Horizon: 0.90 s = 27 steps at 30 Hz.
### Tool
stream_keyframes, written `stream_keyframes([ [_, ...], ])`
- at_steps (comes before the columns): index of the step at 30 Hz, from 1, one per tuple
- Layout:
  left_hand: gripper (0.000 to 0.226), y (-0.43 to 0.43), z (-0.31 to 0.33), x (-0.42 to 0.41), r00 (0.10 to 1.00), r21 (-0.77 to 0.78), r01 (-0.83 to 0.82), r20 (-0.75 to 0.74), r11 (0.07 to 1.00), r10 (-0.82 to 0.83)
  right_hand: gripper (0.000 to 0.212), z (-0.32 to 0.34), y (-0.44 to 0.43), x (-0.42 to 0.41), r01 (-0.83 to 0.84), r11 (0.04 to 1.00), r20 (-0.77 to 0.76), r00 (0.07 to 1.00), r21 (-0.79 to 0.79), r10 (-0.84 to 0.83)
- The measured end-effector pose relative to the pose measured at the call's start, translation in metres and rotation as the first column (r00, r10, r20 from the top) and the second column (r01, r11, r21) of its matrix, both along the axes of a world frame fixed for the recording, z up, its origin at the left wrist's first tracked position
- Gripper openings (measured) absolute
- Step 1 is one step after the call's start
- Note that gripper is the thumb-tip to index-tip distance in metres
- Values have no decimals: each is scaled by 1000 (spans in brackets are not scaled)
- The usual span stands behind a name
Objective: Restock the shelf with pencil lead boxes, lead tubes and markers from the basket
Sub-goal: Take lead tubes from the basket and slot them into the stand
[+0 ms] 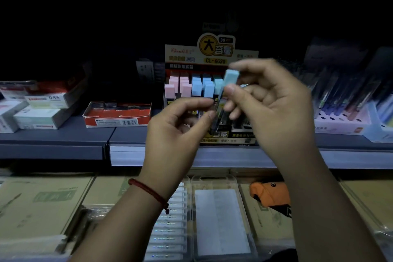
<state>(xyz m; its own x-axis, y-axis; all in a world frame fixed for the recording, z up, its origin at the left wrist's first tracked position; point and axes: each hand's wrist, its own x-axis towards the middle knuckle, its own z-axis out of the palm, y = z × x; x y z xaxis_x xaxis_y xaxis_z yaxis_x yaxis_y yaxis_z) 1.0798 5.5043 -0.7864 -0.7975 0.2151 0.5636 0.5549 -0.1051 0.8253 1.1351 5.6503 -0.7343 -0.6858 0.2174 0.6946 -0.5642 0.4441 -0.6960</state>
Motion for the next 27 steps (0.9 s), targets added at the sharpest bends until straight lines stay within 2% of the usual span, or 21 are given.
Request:
stream_keyframes([
  [3, 23, -1, -15, -5, 982, -253, -157, -139, 954, 125, 26, 1, 8, -2, 53, 999, -78, 996, -1, -53],
  [5, 24, -2, -22, -5, 964, -319, -211, -226, 924, 142, 25, -1, 13, -2, 88, 996, -74, 994, 31, -85],
  [9, 21, -5, -26, -3, 947, -336, -232, -292, 913, 133, 27, -7, 13, -3, 101, 991, 13, 995, 90, -103],
  [14, 26, -6, -28, -2, 954, -332, -203, -281, 921, 108, 25, -6, 11, -3, 82, 993, 32, 996, 83, -85],
  [20, 32, -7, -29, -1, 956, -330, -191, -278, 924, 98, 24, -7, 10, -4, 38, 999, 6, 999, 27, -39],
  [27, 33, -7, -30, -1, 956, -328, -192, -275, 925, 101, 25, -13, 10, -9, 123, 991, -70, 990, 60, -119],
])
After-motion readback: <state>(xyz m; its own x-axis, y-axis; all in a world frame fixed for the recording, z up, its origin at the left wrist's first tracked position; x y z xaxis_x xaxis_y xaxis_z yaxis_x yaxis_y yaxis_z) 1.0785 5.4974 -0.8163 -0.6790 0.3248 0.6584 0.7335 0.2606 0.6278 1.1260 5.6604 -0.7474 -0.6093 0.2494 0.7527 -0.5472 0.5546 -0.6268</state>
